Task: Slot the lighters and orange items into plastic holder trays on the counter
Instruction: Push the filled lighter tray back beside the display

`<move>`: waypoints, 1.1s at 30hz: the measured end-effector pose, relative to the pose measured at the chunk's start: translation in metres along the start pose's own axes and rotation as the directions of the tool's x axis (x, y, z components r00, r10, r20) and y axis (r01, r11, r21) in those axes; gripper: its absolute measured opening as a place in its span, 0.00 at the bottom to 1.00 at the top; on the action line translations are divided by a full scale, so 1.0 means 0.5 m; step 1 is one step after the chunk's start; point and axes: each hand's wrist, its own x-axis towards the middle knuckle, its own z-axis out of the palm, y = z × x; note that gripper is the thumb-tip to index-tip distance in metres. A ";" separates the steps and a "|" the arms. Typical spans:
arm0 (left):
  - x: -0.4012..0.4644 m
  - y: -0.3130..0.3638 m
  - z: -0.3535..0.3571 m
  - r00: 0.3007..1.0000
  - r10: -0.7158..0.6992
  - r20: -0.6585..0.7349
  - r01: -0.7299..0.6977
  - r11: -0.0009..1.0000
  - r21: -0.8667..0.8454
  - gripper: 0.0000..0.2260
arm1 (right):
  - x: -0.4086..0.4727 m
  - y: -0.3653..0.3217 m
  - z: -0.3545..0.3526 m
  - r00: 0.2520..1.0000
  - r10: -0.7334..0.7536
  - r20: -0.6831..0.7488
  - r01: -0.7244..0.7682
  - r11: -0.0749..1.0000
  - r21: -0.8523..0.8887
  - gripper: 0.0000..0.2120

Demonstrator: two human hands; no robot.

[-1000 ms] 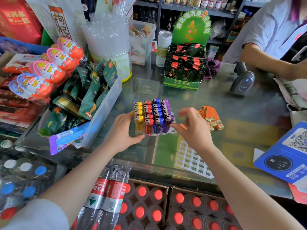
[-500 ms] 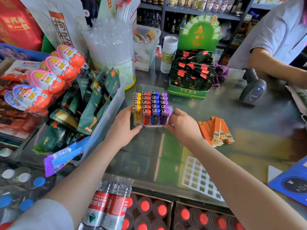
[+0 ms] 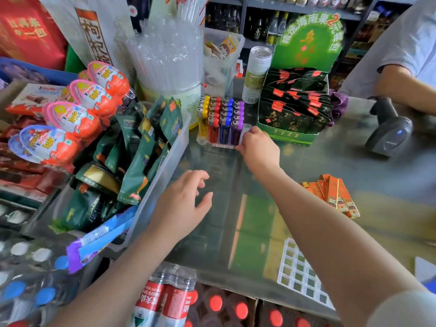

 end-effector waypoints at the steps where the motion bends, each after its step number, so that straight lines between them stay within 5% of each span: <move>1: -0.003 -0.001 -0.001 1.000 0.006 0.011 -0.006 1.000 0.002 0.13 | 0.008 0.000 0.003 1.000 0.015 -0.004 -0.015 1.000 -0.007 0.13; 6: -0.020 -0.006 -0.010 0.993 0.044 0.110 -0.050 0.997 0.054 0.11 | 0.027 0.006 0.006 1.000 0.019 0.015 -0.019 1.000 0.000 0.14; 11: -0.037 0.006 -0.005 0.981 0.063 0.181 -0.078 0.994 0.072 0.11 | -0.061 0.057 -0.034 0.999 -0.038 -0.029 0.045 0.953 0.299 0.11; 15: -0.047 0.029 0.009 0.973 0.114 0.201 -0.129 0.990 0.062 0.11 | -0.199 0.112 -0.089 0.988 -0.157 0.006 0.143 0.918 0.370 0.04; 23: -0.086 0.064 0.026 0.960 0.182 0.211 -0.183 0.983 -0.017 0.11 | -0.412 0.189 -0.145 0.978 -0.166 0.129 0.139 0.972 0.191 0.04; 33: -0.138 0.075 0.005 0.914 0.254 0.316 -0.242 0.967 -0.076 0.21 | -0.409 0.105 -0.107 0.986 -0.121 0.112 0.113 0.991 0.069 0.08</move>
